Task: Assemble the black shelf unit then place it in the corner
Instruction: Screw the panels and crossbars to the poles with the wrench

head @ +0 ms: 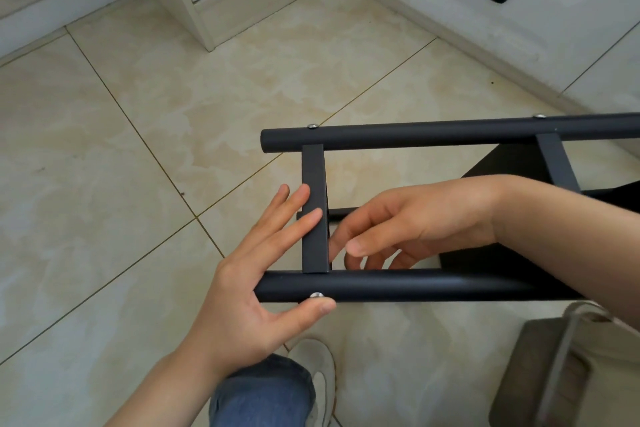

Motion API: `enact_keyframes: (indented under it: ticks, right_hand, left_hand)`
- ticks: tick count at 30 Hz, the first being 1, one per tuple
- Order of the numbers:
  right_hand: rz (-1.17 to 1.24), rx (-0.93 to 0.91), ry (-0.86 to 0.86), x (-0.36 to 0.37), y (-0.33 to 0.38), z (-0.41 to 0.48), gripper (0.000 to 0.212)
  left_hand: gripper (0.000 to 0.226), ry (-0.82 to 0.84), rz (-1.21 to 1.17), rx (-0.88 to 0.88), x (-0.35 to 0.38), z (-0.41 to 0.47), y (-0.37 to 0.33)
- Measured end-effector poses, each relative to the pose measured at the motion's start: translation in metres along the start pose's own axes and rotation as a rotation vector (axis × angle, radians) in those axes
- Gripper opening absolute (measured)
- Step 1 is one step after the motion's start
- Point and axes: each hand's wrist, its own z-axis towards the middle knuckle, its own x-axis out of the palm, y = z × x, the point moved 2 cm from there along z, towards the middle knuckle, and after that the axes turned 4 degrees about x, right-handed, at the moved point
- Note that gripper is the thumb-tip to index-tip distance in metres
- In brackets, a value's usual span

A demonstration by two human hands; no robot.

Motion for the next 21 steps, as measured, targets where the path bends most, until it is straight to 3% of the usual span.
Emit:
enact_keyframes:
  ticks: [3, 9, 13, 21]
  right_hand:
    - [-0.113, 0.0, -0.106, 0.006, 0.0, -0.016, 0.024]
    - [-0.456, 0.007, -0.43, 0.029, 0.009, -0.042, 0.025]
    - [-0.622, 0.016, -0.608, 0.046, 0.008, -0.054, 0.032]
    - [-0.861, 0.093, -0.844, 0.057, 0.003, -0.072, 0.039]
  left_hand:
    - [0.078, -0.049, -0.104, -0.109, 0.003, -0.007, 0.0]
    - [0.088, -0.196, -0.57, -0.453, 0.03, -0.016, -0.001]
    - [0.068, -0.151, -0.58, -0.522, 0.04, -0.015, -0.009]
    - [0.079, -0.108, -0.48, -0.5, 0.037, 0.001, -0.021]
